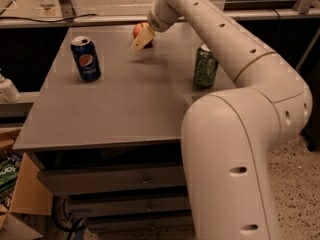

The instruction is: Move apple near pepsi can

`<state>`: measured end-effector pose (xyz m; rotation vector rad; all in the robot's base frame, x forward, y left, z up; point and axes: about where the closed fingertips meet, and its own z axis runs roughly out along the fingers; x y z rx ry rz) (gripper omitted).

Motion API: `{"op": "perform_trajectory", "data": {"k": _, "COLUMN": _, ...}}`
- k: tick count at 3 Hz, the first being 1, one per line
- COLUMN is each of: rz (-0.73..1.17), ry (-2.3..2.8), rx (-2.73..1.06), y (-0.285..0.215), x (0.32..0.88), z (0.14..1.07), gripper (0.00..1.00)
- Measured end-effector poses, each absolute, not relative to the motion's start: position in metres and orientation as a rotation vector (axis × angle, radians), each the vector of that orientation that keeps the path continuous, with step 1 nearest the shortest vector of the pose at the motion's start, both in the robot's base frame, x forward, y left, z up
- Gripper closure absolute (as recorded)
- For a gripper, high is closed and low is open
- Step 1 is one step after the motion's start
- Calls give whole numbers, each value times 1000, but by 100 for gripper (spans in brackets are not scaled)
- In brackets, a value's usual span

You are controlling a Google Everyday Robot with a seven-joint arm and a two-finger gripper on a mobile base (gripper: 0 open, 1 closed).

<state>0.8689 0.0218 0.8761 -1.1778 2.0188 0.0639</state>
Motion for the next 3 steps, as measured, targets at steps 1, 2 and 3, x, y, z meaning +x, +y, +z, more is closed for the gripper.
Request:
{"op": "perform_trajectory", "data": {"k": 1, "rz": 76, "ry": 2029, "rx": -1154, "y": 27, "x": 878, "z": 869, "gripper": 0}}
{"op": "perform_trajectory", "data": {"k": 2, "rz": 91, "ry": 2038, "rx": -1140, "y": 33, "x": 886, "z": 861, "gripper": 0}}
{"op": "perform_trajectory", "data": {"k": 3, "rz": 113, "ry": 2044, "rx": -1125, "y": 41, "x": 893, "z": 854, "gripper": 0}}
